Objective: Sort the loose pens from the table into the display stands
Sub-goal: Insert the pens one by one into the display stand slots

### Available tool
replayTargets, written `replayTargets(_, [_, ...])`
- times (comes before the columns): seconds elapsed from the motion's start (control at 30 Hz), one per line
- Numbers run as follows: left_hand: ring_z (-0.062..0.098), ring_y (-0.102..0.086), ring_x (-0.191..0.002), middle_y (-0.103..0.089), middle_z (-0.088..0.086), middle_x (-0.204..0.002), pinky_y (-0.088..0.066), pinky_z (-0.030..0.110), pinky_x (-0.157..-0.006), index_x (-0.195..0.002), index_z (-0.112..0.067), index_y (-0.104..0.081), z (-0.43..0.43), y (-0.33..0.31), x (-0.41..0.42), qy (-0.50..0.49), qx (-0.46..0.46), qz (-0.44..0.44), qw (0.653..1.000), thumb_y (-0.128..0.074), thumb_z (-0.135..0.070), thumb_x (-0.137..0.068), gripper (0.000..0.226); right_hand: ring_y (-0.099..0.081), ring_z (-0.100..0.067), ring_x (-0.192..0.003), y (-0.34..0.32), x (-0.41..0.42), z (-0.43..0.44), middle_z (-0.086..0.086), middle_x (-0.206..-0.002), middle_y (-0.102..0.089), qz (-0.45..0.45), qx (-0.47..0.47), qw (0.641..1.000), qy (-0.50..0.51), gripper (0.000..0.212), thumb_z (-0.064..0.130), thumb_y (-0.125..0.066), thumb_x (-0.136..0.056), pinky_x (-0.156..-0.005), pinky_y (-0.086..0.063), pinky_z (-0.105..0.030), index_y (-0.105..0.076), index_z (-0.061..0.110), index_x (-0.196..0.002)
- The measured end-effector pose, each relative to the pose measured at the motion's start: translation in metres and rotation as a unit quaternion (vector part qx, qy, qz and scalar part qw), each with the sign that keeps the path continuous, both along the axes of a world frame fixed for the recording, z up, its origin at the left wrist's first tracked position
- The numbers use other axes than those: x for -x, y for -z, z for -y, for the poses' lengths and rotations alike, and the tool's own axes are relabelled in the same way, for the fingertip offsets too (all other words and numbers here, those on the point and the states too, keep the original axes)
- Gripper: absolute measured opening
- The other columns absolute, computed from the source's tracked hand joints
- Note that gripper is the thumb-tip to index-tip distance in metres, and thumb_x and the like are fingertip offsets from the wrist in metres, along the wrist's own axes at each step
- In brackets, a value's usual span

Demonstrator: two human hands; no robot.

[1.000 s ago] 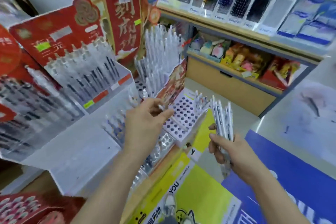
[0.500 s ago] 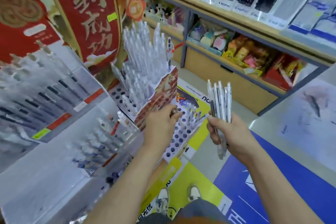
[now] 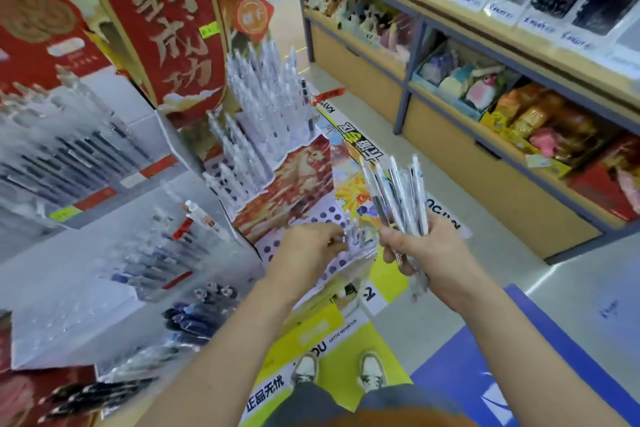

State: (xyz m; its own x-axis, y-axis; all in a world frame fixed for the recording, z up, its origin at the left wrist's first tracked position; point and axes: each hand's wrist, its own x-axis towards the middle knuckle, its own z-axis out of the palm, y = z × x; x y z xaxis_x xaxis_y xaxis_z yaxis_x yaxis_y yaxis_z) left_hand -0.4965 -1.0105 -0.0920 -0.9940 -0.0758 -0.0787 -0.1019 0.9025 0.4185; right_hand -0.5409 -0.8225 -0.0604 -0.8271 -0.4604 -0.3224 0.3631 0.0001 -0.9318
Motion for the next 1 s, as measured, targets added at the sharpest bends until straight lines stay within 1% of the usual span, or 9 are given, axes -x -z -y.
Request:
replayTargets(0.17, [0.014, -0.063, -0.091, -0.07, 0.002, -0.105, -0.048, 0.024, -0.084, -0.112, -0.014, -0.07, 0.0, 0.0, -0.008, -0.124, -0.134, 0.015, 0.983, -0.07, -0.026, -0.087, 0.027, -0.052, -0.017, -0.05, -0.001, 0.003, -0.003, -0.014, -0.075, -0.066, 0.075, 0.093, 0.993, -0.012, 0.01, 0.017, -0.074, -0.077, -0.039, -0.034, -0.021, -0.068, 0.014, -0.084])
replayTargets(0.33, [0.009, -0.06, -0.083, -0.066, -0.004, -0.113, -0.052, 0.018, -0.074, -0.124, -0.023, -0.062, -0.004, -0.01, -0.013, -0.18, -0.149, 0.03, 0.972, -0.067, -0.016, -0.09, 0.036, -0.044, -0.012, -0.041, 0.0, 0.005, -0.003, -0.015, -0.075, -0.067, 0.113, 0.134, 0.983, -0.049, 0.025, 0.019, -0.076, -0.077, -0.039, -0.031, -0.019, -0.061, 0.007, -0.094])
replayTargets(0.4, [0.004, -0.064, -0.081, -0.069, -0.008, -0.104, -0.053, 0.015, -0.07, -0.119, -0.022, -0.064, -0.009, -0.028, -0.017, -0.25, -0.277, -0.046, 0.927, -0.062, -0.015, -0.093, 0.027, -0.039, -0.012, -0.039, 0.001, 0.006, -0.002, -0.016, -0.075, -0.066, 0.124, 0.15, 0.979, -0.062, 0.031, 0.024, -0.077, -0.075, -0.039, -0.03, -0.018, -0.059, 0.006, -0.095])
replayTargets(0.5, [0.011, -0.067, -0.078, -0.073, 0.001, -0.095, -0.058, 0.029, -0.077, -0.106, -0.015, -0.066, -0.021, -0.064, -0.018, -0.28, -0.555, -0.093, 0.778, -0.058, -0.026, -0.092, 0.019, -0.036, -0.012, -0.039, 0.004, 0.005, 0.0, -0.018, -0.077, -0.066, 0.124, 0.158, 0.976, -0.083, 0.046, 0.035, -0.088, -0.065, -0.039, -0.031, -0.018, -0.063, 0.009, -0.094])
replayTargets(0.53, [0.014, -0.067, -0.077, -0.073, 0.004, -0.095, -0.057, 0.033, -0.077, -0.104, -0.012, -0.065, -0.024, -0.071, -0.017, -0.268, -0.58, -0.091, 0.764, -0.058, -0.029, -0.09, 0.023, -0.036, -0.013, -0.039, 0.003, 0.004, 0.002, -0.017, -0.077, -0.066, 0.12, 0.152, 0.977, -0.093, 0.044, 0.035, -0.087, -0.065, -0.039, -0.03, -0.018, -0.064, 0.01, -0.093])
replayTargets(0.7, [0.023, -0.066, -0.078, -0.074, 0.011, -0.088, -0.054, 0.048, -0.086, -0.098, -0.012, -0.064, -0.024, -0.079, -0.012, -0.27, -0.584, -0.091, 0.76, -0.06, -0.013, -0.092, 0.007, -0.057, -0.018, -0.05, -0.003, -0.001, 0.001, -0.019, -0.086, -0.069, 0.146, 0.179, 0.962, -0.143, 0.048, 0.036, -0.092, -0.057, -0.038, -0.035, -0.018, -0.068, 0.012, -0.091])
replayTargets(0.8, [0.024, -0.068, -0.076, -0.074, 0.009, -0.084, -0.057, 0.047, -0.084, -0.109, -0.014, -0.06, -0.024, -0.081, -0.013, -0.264, -0.574, -0.088, 0.77, -0.061, -0.009, -0.092, 0.018, -0.056, -0.016, -0.048, -0.008, -0.001, -0.002, -0.022, -0.099, -0.069, 0.184, 0.232, 0.937, -0.184, 0.041, 0.034, -0.093, -0.057, -0.038, -0.036, -0.016, -0.072, 0.016, -0.087])
replayTargets(0.9, [0.017, -0.067, -0.078, -0.071, 0.006, -0.091, -0.057, 0.035, -0.076, -0.121, -0.026, -0.056, -0.026, -0.079, -0.011, -0.243, -0.519, -0.08, 0.816, -0.066, -0.011, -0.089, 0.036, -0.047, -0.011, -0.041, -0.01, -0.004, 0.002, -0.013, -0.086, -0.067, 0.167, 0.242, 0.932, -0.212, 0.037, 0.034, -0.09, -0.062, -0.038, -0.029, -0.017, -0.071, 0.015, -0.087])
replayTargets(1.0, [-0.001, -0.06, -0.095, -0.059, -0.008, -0.109, -0.051, 0.022, -0.08, -0.115, -0.037, -0.062, -0.022, -0.079, -0.012, -0.232, -0.341, -0.191, 0.891, -0.062, -0.028, -0.092, 0.024, -0.045, -0.011, -0.041, -0.012, -0.004, 0.005, -0.008, -0.076, -0.057, 0.139, 0.218, 0.942, -0.212, 0.041, 0.036, -0.087, -0.065, -0.038, -0.025, -0.019, -0.066, 0.011, -0.089])
